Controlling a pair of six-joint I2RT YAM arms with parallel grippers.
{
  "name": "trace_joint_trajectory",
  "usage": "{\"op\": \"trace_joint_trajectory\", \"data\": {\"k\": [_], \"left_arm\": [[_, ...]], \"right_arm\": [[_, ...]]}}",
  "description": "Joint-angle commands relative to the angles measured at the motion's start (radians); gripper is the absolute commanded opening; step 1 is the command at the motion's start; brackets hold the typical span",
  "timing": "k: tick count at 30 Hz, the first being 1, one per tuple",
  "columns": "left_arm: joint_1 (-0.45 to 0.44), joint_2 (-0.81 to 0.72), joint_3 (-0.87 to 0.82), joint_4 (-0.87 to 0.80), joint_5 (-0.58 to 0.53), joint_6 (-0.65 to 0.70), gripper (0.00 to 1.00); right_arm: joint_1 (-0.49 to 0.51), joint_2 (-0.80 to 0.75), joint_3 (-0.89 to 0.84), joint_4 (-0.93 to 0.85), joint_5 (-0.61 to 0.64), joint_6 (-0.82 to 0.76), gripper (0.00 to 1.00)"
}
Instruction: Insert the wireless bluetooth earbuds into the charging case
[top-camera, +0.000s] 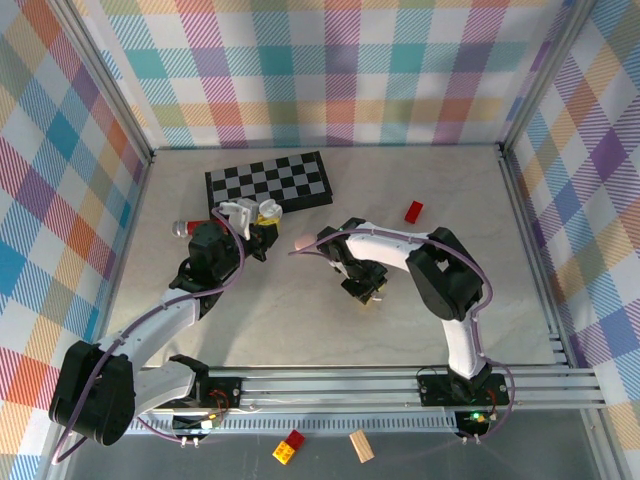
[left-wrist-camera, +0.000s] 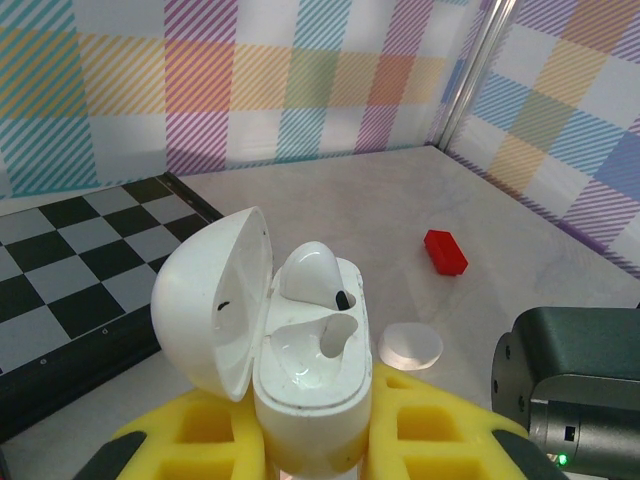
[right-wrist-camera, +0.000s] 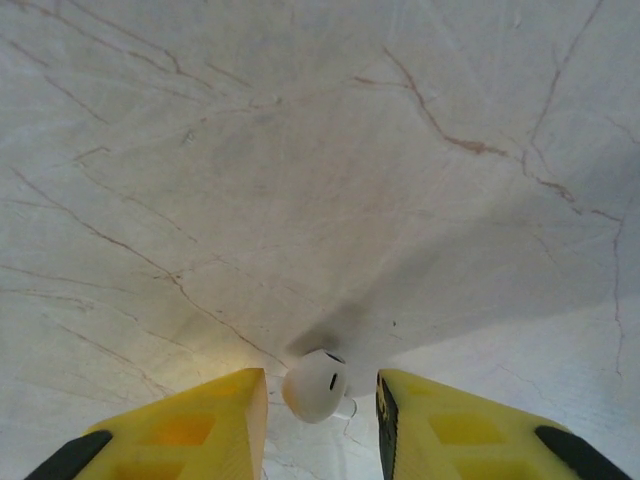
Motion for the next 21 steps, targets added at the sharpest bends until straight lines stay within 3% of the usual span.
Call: {"op": "trace_joint_trajectory", "data": {"k": [1,21], "left_arm": [[0.009,-0.023,0.007,0.003,0.006,0.011,0.17],[0.01,-0.018,0.01,-0.006,0.015,0.012,0.17]], "right_arm": [[0.007,0.018,0.021,-0.035,-0.015,-0.019,0.33],[0.004,0.018,0.008,-0.03,-0.01,-0.005,0.22]]}}
